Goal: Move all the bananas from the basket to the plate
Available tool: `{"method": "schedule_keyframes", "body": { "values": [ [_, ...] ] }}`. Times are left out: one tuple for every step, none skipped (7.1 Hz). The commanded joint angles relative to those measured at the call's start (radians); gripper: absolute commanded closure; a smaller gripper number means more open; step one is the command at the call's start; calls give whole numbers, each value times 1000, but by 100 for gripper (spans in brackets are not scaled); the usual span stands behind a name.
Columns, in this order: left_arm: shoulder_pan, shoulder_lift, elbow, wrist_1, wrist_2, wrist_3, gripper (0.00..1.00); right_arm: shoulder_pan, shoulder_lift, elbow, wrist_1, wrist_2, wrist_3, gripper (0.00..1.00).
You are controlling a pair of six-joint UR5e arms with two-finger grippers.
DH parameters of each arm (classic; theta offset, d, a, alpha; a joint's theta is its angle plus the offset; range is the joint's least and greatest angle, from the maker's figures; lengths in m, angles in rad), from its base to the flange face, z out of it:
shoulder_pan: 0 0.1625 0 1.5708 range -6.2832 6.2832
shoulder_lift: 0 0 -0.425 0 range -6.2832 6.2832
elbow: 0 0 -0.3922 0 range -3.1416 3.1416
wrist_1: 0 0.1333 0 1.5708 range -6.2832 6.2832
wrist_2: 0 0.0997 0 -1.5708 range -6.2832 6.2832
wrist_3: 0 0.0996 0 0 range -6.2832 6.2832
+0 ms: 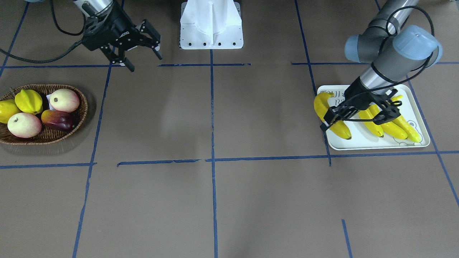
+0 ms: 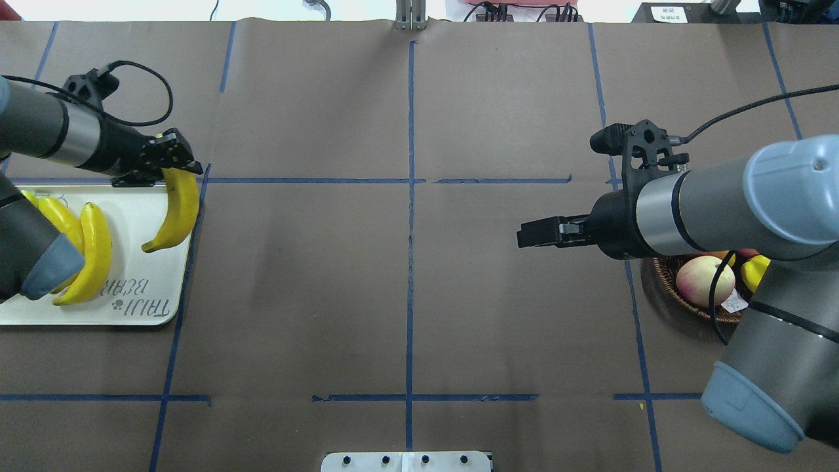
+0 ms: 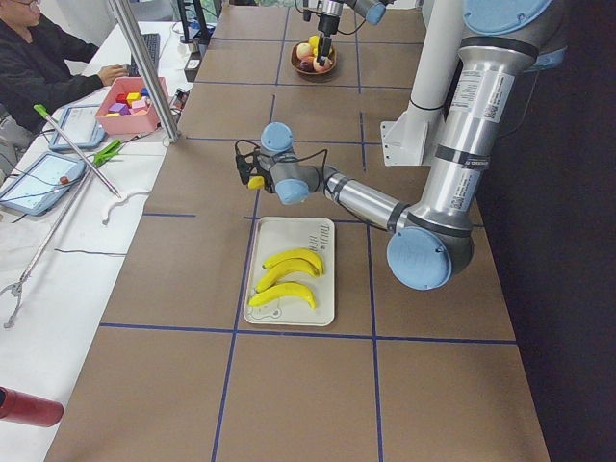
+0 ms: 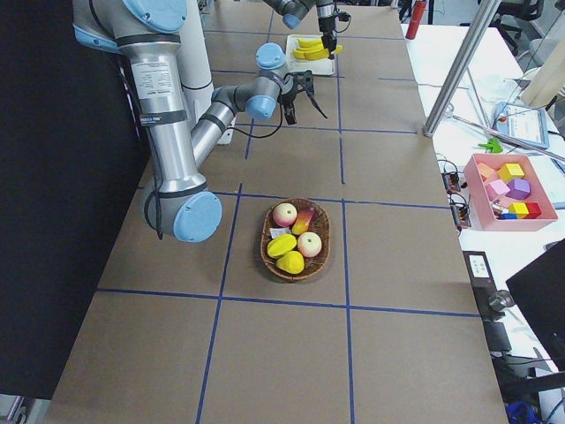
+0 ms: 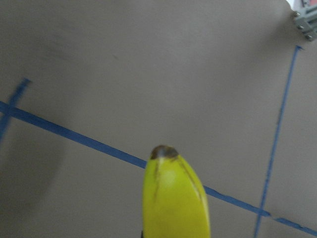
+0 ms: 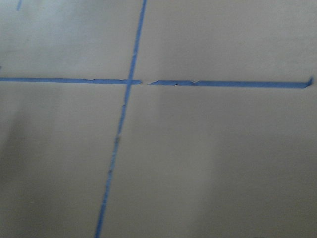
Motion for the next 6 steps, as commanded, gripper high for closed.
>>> {"method": "schedule_keyframes", "body": {
  "values": [
    [-15, 110, -3, 4, 25, 122, 94, 149, 6, -67, -121, 65, -158, 0],
    [-9, 127, -1, 4, 35, 161, 1, 214, 1, -97, -121, 139, -229, 0],
    [-7, 157, -12, 1, 92, 175, 0, 272, -28, -105, -127, 176, -282, 0],
    [-9, 166, -18, 1, 89, 178, 0, 343, -61, -129, -127, 219, -372, 0],
    [-18, 171, -43, 4, 67, 222, 0, 431, -109, -167, -127, 262, -534, 0],
    [-57, 208, -55, 4, 23, 286, 0, 513, -149, -210, -126, 282, -669, 0]
  ]
}}
